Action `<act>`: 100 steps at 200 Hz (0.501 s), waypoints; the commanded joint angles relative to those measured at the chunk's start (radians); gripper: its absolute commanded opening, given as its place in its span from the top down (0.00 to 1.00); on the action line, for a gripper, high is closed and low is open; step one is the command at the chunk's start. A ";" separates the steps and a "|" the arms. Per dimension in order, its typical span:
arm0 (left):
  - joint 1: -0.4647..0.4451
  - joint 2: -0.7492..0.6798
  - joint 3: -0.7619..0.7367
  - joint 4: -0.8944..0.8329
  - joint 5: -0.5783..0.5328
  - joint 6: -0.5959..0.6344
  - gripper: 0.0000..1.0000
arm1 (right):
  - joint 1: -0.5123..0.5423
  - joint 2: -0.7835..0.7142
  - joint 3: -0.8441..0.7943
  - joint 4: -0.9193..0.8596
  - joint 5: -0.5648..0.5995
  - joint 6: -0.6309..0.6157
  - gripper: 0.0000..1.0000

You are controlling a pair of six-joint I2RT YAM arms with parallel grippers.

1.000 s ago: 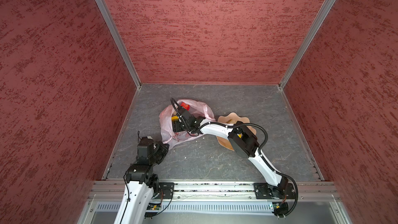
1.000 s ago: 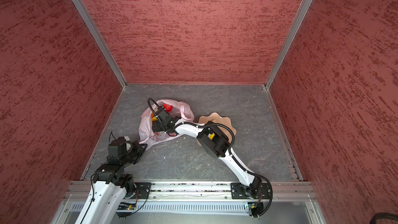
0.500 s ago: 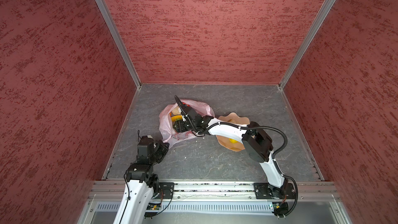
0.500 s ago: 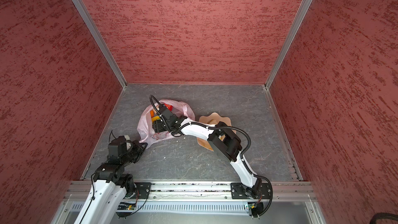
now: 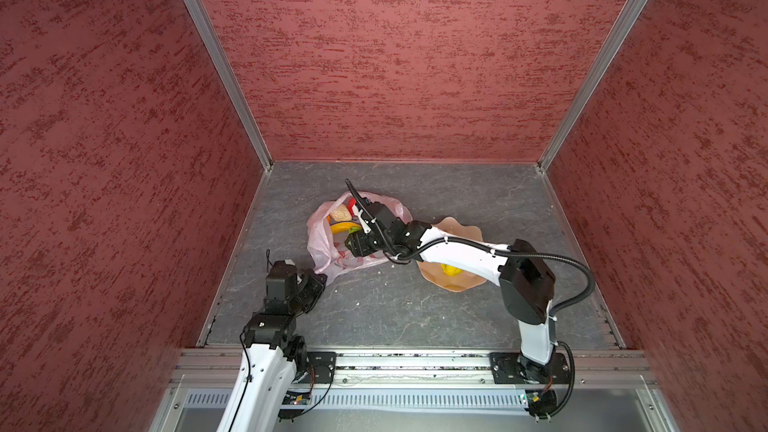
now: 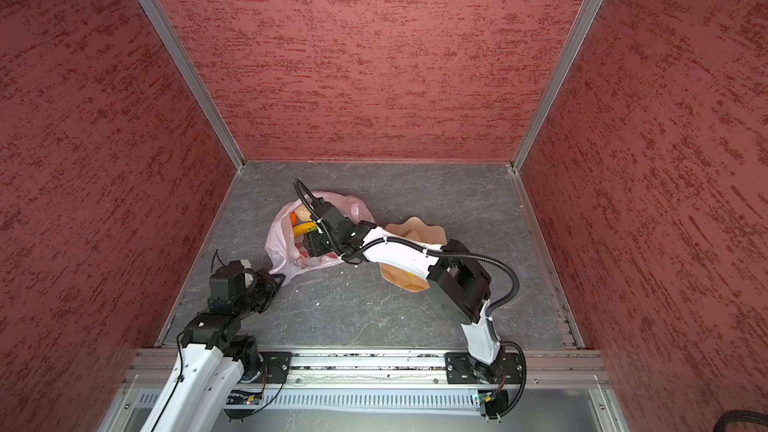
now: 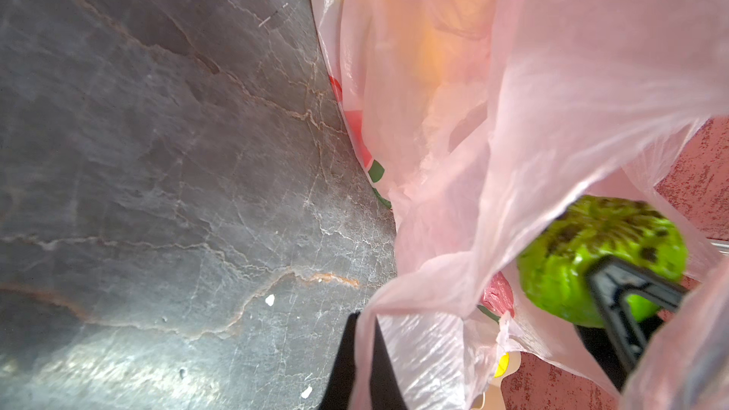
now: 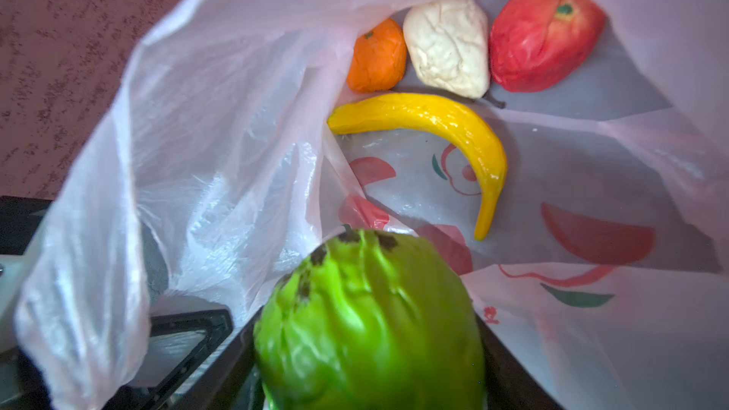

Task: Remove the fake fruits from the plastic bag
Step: 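Lift the green fruit up out of the bag with the right gripper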

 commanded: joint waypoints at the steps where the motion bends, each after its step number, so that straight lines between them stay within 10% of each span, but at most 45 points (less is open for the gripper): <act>1: -0.005 0.009 0.003 0.040 0.008 0.004 1.00 | 0.006 -0.072 0.006 -0.021 0.069 -0.066 0.48; 100: -0.009 0.030 -0.001 0.065 0.010 0.000 1.00 | -0.049 -0.238 0.020 -0.030 0.178 -0.153 0.51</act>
